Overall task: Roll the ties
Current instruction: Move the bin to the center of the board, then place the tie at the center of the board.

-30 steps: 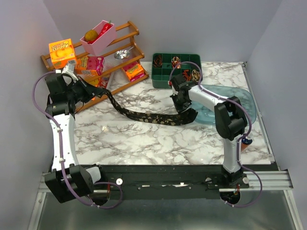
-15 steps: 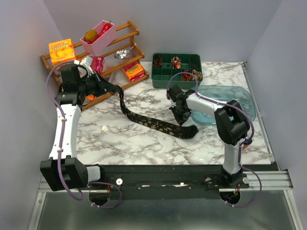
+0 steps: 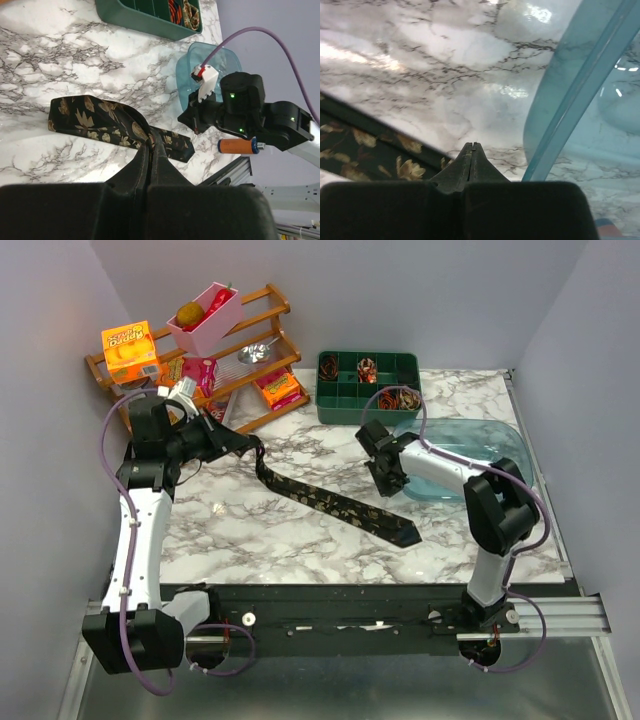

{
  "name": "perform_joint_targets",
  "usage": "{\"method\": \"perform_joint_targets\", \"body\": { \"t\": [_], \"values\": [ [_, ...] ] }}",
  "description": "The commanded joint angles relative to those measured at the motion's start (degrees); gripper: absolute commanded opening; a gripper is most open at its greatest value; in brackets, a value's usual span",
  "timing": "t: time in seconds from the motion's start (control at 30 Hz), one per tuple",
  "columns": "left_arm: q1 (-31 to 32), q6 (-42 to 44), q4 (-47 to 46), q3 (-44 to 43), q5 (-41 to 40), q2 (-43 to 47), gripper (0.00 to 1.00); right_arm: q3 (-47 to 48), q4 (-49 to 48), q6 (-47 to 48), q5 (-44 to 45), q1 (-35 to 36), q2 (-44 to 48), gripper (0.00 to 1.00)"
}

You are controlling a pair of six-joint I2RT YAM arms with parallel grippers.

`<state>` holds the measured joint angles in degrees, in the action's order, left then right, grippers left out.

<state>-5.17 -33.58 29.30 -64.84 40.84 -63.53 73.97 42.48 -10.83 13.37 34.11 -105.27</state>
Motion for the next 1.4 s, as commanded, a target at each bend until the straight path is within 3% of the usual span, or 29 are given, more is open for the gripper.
{"method": "perform_joint_targets", "body": {
  "t": [0.0,0.53,0.73,1.03,1.37],
  "values": [
    [0.1,-1.7,-1.7,1.4,2.1,2.1,0.0,1.6,0.4,-0.9,8.8,-0.1,-4.7,0.01],
    [0.2,-3.4,-5.7,4.7,4.5,1.8,0.0,6.7,-1.3,2.6,11.8,-2.8,-8.2,0.01],
    [0.2,-2.6,-5.0,4.7,4.2,2.3,0.0,3.2,-4.1,1.9,-0.1,-2.3,-2.5,0.01],
    [0.2,-2.1,-5.7,5.1,3.8,0.6,0.0,1.6,-7.0,-1.4,-7.5,6.4,2.7,0.01],
    [0.2,-3.4,-7.4,4.6,4.5,-0.2,0.0,5.6,-8.0,-1.8,-9.8,11.7,-6.8,0.01]
  ]
}}
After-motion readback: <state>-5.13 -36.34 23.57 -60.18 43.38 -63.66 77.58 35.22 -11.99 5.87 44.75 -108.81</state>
